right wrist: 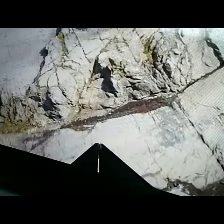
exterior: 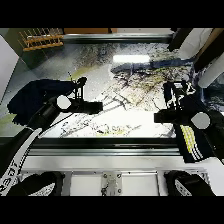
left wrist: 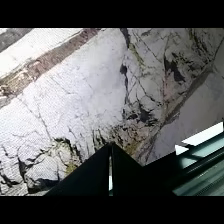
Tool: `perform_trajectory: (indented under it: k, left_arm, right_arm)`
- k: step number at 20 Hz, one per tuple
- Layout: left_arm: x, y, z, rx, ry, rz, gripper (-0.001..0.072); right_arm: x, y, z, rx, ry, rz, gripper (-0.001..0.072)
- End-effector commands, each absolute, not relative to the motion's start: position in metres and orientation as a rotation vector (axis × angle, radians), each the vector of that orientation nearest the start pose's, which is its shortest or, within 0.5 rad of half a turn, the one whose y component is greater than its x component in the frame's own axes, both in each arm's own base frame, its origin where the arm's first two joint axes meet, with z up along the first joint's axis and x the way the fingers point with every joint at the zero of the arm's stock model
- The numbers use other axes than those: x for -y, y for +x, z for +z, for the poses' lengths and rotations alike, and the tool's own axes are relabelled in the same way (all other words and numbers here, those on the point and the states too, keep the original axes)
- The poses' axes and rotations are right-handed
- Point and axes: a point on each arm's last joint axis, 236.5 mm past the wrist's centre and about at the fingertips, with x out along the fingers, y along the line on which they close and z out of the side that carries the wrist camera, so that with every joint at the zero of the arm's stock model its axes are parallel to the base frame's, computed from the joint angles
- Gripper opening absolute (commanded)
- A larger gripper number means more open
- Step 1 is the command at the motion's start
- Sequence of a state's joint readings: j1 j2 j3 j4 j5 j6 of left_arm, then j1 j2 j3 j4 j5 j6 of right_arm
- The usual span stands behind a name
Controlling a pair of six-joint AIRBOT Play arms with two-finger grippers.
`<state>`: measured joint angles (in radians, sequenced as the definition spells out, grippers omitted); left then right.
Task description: Fold the clothes and pants, and hang the long-sleeved shirts on hangers.
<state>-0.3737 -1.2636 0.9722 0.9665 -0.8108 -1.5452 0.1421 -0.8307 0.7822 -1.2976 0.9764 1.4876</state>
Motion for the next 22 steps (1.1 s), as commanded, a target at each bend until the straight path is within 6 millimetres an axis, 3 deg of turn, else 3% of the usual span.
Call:
perform_trajectory:
  k: [1,12,13,14,15,17,19,21,22]
  left_arm:
    - [0.242,0.351,0.004,-1.167,-0.386,-0.503,0.0005]
    - [0.240,0.353,0.004,-1.151,-0.365,-0.506,0.0006]
    - [0.232,0.364,0.007,-1.102,-0.288,-0.521,0.0162]
    - [0.218,0.377,0.014,-1.053,-0.191,-0.524,0.0611]
    - [0.197,0.396,0.025,-1.004,-0.129,-0.482,0.0710]
    - [0.134,0.443,0.050,-0.916,0.019,-0.348,0.0705]
    - [0.078,0.479,0.060,-0.879,0.142,-0.225,0.0705]
    - [0.036,0.506,0.051,-0.888,0.235,-0.139,0.0705]
    - [0.026,0.517,0.040,-0.902,0.257,-0.124,0.0705]
  right_arm:
    - [-0.098,0.309,0.044,-1.025,0.108,0.299,0.0018]
    - [-0.098,0.309,0.044,-1.025,0.108,0.299,0.0018]
    - [-0.098,0.309,0.044,-1.025,0.107,0.299,0.0018]
    - [-0.098,0.309,0.044,-1.025,0.108,0.299,0.0018]
    - [-0.098,0.309,0.044,-1.025,0.108,0.299,0.0018]
    - [-0.098,0.309,0.044,-1.025,0.108,0.299,0.0018]
    - [-0.098,0.309,0.044,-1.025,0.108,0.299,0.0019]
    - [-0.098,0.309,0.044,-1.025,0.108,0.299,0.0018]
    - [-0.098,0.309,0.044,-1.025,0.108,0.299,0.0018]
